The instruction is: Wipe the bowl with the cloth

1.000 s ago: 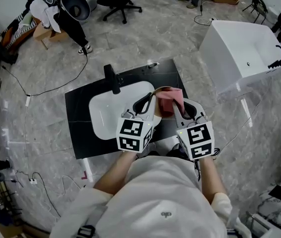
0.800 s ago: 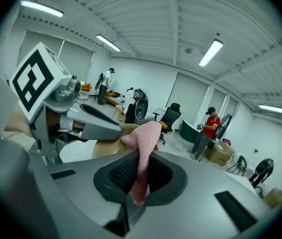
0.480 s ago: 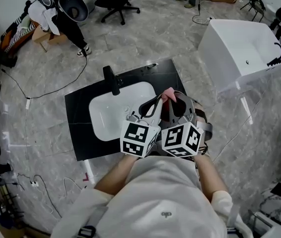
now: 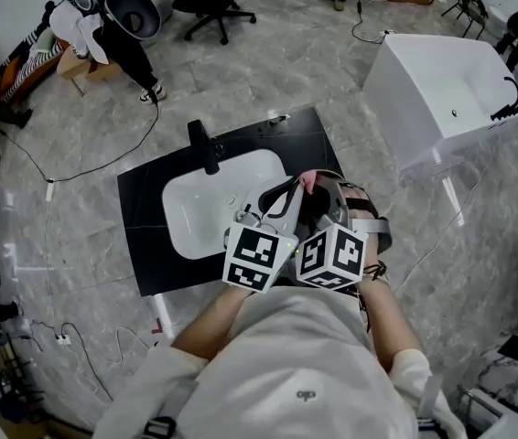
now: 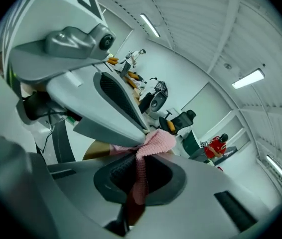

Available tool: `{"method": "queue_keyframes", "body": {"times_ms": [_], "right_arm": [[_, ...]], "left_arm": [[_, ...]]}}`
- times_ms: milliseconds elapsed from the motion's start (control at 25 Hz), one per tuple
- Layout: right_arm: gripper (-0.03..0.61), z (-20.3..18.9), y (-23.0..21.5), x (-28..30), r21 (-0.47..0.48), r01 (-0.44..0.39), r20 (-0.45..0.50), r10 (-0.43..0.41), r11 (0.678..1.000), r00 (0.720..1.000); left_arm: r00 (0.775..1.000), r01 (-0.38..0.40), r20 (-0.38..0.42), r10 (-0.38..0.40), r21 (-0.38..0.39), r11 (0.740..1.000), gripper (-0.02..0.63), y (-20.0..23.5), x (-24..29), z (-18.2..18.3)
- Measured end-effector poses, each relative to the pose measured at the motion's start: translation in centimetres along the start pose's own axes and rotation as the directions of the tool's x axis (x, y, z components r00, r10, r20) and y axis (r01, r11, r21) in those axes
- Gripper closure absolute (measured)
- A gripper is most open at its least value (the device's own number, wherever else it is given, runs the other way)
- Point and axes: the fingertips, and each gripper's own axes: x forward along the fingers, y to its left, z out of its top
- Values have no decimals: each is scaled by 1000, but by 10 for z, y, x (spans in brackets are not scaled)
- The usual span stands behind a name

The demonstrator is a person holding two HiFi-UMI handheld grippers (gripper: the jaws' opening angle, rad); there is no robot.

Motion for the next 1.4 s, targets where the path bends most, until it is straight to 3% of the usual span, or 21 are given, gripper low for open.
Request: {"method": "queue_keyframes", "body": {"times_ms": [120, 240, 360, 480, 720, 960, 1400], "right_arm": [[561, -2, 4, -2, -27, -22, -5, 22, 999, 1000], [561, -3, -1, -3, -25, 11, -9, -11, 1000, 1000], [561, -3, -12, -5, -93, 111, -18, -113, 989, 993], [561, -2, -20, -10, -214, 224, -23, -234, 951, 972], [561, -13, -28, -17, -289, 299, -35, -322, 910, 946], [561, -26, -26, -20, -308, 275, -65, -309, 911, 949], [561, -42, 4, -14, -205, 136, -121, -163, 969, 979]], "left_arm": [[1000, 3, -1, -3, -12, 1000, 588, -3, -1, -1], [1000, 11, 7, -11, -12, 1000, 586, -5, -1, 1], [1000, 10, 17, -10, -11, 1000, 586, -5, -3, 6], [1000, 1, 17, -1, -5, 1000, 588, -4, -5, 9], [1000, -3, 15, 3, -28, 1000, 588, 0, -4, 6], [1000, -5, 20, 6, -13, 1000, 586, 3, -3, 9], [999, 19, 35, -17, -56, 998, 586, 2, 1, 10]]}}
